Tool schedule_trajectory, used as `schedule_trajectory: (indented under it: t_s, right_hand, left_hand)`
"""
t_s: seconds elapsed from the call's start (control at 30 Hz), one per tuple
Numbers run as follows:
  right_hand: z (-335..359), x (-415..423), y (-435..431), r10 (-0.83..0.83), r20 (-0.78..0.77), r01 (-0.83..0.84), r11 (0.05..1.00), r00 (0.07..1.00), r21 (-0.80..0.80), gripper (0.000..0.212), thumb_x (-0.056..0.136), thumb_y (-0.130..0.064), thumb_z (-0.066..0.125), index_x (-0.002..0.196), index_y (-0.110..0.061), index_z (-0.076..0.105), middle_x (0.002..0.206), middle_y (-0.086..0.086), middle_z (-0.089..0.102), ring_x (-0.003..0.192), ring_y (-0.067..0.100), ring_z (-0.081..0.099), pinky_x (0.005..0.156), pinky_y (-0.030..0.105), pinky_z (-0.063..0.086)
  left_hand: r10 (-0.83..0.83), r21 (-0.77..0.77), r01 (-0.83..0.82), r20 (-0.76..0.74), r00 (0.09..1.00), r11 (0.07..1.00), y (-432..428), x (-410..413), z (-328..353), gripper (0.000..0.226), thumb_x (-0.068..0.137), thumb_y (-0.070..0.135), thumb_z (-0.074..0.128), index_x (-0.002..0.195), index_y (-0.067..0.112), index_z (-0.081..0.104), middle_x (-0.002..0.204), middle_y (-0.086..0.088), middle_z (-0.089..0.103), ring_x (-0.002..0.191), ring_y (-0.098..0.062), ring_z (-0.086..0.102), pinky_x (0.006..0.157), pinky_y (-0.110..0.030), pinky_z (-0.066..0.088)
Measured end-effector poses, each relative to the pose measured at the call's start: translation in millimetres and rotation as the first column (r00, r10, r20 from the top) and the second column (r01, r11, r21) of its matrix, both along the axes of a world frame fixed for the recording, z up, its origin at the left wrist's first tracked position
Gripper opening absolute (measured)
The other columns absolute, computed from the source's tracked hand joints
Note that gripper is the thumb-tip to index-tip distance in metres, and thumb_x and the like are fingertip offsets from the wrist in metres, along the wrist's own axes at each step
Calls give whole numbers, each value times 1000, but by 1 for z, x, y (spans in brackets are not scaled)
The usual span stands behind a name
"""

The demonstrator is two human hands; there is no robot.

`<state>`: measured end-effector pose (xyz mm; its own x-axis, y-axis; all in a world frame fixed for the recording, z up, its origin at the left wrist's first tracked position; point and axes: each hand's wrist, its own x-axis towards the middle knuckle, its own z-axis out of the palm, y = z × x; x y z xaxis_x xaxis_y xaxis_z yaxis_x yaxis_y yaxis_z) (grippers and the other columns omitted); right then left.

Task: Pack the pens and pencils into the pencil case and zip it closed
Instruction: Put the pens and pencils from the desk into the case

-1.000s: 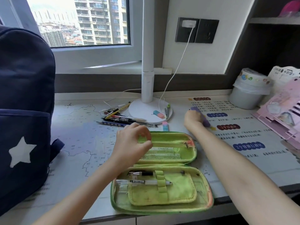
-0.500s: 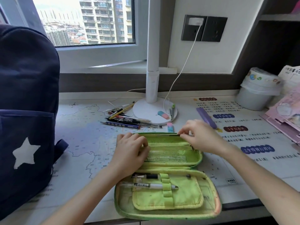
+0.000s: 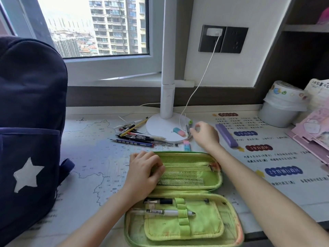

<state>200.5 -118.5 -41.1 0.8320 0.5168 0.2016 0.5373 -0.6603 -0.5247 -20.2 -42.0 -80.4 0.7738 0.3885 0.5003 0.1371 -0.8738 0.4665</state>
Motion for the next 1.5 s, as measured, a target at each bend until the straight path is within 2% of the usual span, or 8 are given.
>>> schedule_trajectory:
  t_s: [0.13,0.33,0.47,0.57,0.7,0.97,1.27,1.5]
  right_hand:
    - [-13,22,39,-125,-165,103,985,978,-136,42,86,-43,55,109,-8,54,110,11,64,98,31,61,66,30,38]
    - [-23,36,40,-193,-207,179,980,959,-87,14,84,-11,57,96,-5,61,106,17,66,95,34,64,72,35,54]
    - [-13,36,9,-165,-260,194,977,951,86,13,79,-15,68,83,-4,62,73,12,67,61,23,62,54,28,44]
    - [7,6,-24,94,-327,21,943,940,331,14,78,-10,71,90,-4,66,63,5,63,50,14,56,48,26,45]
    - [13,-50,-60,337,-185,-292,928,923,231,12,72,-16,77,70,-22,67,61,-6,65,52,1,57,52,14,43]
    - [-15,-64,-93,357,-56,-348,929,932,128,5,72,-18,78,76,-18,75,69,-11,67,66,0,58,61,8,42]
    - [-26,-70,-64,355,626,-421,906,694,-47,15,62,-13,82,58,-16,68,63,-3,61,61,18,52,49,24,39]
    - [-28,-80,-45,561,545,-525,817,624,-240,9,73,-29,71,66,-23,73,59,-8,67,61,13,59,51,21,44]
  left_hand:
    - [19,-26,-19,15,1000,999,0,-1,-1,32,82,48,45,64,24,56,66,15,52,70,-11,47,74,-27,30]
    - [93,47,-85,-202,975,995,9,11,20,23,88,38,54,79,19,64,63,14,52,58,-6,45,61,-25,33]
    - [13,166,69,-449,893,984,16,23,41,26,85,38,59,106,24,63,91,3,65,82,-17,59,71,-27,50]
    - [0,253,166,-549,836,953,15,33,40,25,85,33,61,107,22,63,102,1,60,91,-22,59,75,-29,49]
    - [-10,239,182,-581,814,954,13,40,32,24,85,32,62,103,17,65,103,-2,61,89,-24,58,78,-33,52]
    - [-97,212,268,-586,804,940,20,35,33,23,92,23,50,105,11,66,105,-6,62,92,-24,59,84,-35,48]
    - [-110,32,125,-297,949,992,25,33,43,13,85,8,56,82,5,68,83,-3,67,74,-15,55,69,-21,43]
    - [-140,38,155,-267,954,987,22,27,40,10,85,10,58,83,9,67,82,6,56,67,-2,46,62,-5,34]
